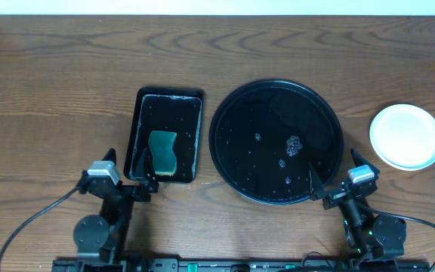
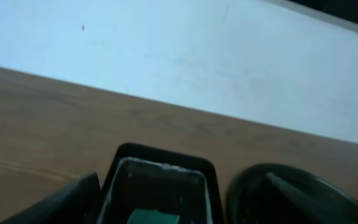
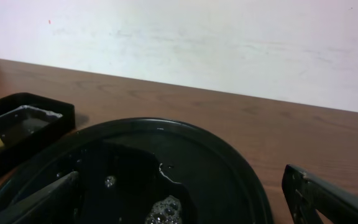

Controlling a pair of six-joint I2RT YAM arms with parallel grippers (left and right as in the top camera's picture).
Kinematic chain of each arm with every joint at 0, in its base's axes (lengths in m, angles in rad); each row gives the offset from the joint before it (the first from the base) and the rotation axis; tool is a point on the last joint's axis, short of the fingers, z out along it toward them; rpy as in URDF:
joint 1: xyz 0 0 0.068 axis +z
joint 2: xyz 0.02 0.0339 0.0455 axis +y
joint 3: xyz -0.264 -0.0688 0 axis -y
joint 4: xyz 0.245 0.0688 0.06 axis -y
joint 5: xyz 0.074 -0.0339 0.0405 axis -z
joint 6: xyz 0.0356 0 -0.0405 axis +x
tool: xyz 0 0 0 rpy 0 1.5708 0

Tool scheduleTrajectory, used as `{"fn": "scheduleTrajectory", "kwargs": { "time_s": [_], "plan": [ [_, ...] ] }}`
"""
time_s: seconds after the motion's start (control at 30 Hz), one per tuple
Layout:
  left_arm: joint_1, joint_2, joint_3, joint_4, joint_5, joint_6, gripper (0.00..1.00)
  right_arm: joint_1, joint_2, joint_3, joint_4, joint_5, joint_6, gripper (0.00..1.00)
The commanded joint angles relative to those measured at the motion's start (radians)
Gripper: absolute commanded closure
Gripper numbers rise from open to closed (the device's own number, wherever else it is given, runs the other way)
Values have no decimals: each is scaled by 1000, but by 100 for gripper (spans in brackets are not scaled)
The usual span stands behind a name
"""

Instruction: Clean dirty plates on tray and stack at the side

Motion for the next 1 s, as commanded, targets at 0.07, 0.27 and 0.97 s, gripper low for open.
{"fn": "scheduleTrajectory", "kwargs": {
  "time_s": [0.07,0.27,0.97],
  "plan": [
    [2,-49,-125,102,6,13,18,-4,-6,-3,-1,6,-11,1],
    [0,-49,-179,126,5,13,18,-4,-6,-3,-1,6,-11,1],
    [0,-46,-179,125,6,13,18,-4,-6,-3,-1,6,-11,1]
  ]
}}
